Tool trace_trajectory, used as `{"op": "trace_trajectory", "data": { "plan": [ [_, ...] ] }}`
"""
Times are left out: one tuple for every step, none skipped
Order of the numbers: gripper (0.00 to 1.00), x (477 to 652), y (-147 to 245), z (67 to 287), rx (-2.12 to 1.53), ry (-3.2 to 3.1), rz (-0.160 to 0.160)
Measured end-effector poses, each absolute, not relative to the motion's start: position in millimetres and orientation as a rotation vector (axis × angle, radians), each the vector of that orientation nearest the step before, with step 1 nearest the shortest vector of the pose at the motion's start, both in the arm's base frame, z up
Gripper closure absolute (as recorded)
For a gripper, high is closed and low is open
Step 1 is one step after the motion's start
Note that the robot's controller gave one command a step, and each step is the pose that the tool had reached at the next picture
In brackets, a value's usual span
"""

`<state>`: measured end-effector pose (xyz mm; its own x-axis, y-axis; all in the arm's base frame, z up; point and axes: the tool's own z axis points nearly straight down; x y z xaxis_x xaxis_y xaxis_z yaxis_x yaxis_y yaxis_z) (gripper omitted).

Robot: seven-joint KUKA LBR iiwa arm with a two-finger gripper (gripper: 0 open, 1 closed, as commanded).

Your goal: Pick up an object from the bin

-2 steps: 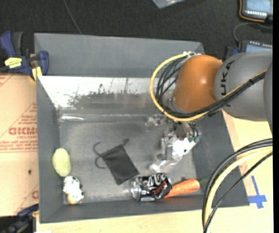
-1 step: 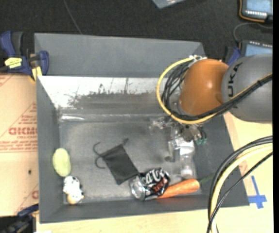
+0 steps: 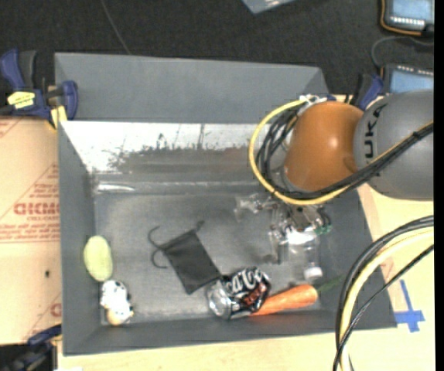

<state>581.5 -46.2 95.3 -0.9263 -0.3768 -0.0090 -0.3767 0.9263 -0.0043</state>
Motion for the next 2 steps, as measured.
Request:
{"op": "trace_trajectory", "data": {
  "plan": [
    [0.0, 585.9, -20, 91, -0.54, 3.083, -0.005],
    [0.0, 590.7, 4, 83, -0.151, 3.126, 0.001]
  ]
}}
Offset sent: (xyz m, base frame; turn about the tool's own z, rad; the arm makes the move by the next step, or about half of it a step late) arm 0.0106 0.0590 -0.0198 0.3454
